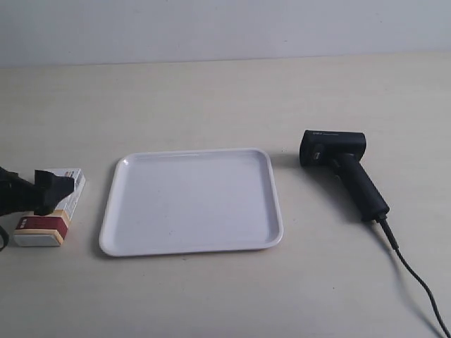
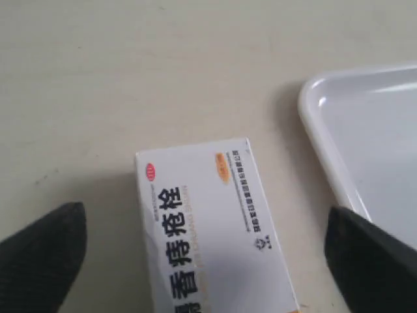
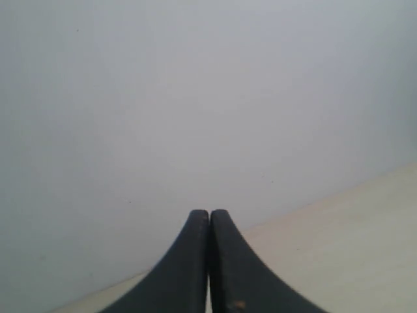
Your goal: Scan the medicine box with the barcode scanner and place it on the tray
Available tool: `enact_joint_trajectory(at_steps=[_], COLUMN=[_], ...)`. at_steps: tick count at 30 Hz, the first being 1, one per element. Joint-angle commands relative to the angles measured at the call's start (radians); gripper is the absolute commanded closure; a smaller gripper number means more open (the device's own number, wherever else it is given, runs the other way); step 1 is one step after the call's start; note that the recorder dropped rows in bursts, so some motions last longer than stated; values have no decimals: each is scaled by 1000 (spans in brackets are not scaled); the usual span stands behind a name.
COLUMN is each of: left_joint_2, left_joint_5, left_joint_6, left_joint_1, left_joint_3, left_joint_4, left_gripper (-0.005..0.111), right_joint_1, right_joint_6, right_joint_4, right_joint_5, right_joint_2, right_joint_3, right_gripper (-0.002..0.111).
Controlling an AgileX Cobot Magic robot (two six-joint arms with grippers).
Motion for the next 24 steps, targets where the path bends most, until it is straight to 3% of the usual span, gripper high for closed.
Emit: enact_joint_trajectory(at_steps=[1, 5, 9, 12, 15, 16, 19, 24], left_joint_2=[115, 184, 183, 176, 162, 157, 142, 140], left_joint_5=[-94, -89, -89, -113, -170, -172, -206, -389], left_joint_6=[36, 87, 95, 95, 103, 103, 34, -182], left_joint_1=[-6, -6, -6, -6, -6, -6, -5, -34], left_joint_3=[-29, -58, -78, -93, -115, -131, -192, -372], left_joint_4=[64, 83, 136, 198, 217, 233, 352, 793], left_gripper=[1, 4, 23, 54, 100, 105, 107, 107], right_joint_1=[-6, -6, -6, -6, -4, -4, -4, 20], right_joint_6=[1, 1, 1, 11, 30, 26, 26, 26], right_joint_4=[-5, -5, -5, 1, 4, -1, -3, -18], right_joint_5=[-3, -3, -14, -23, -23, -21, -23, 8], right_joint_2=[-6, -6, -6, -6, -6, -3, 66, 257], right_joint_3=[4, 4, 4, 4, 4, 4, 4, -53], right_gripper=[108, 108, 108, 108, 108, 108, 108, 108])
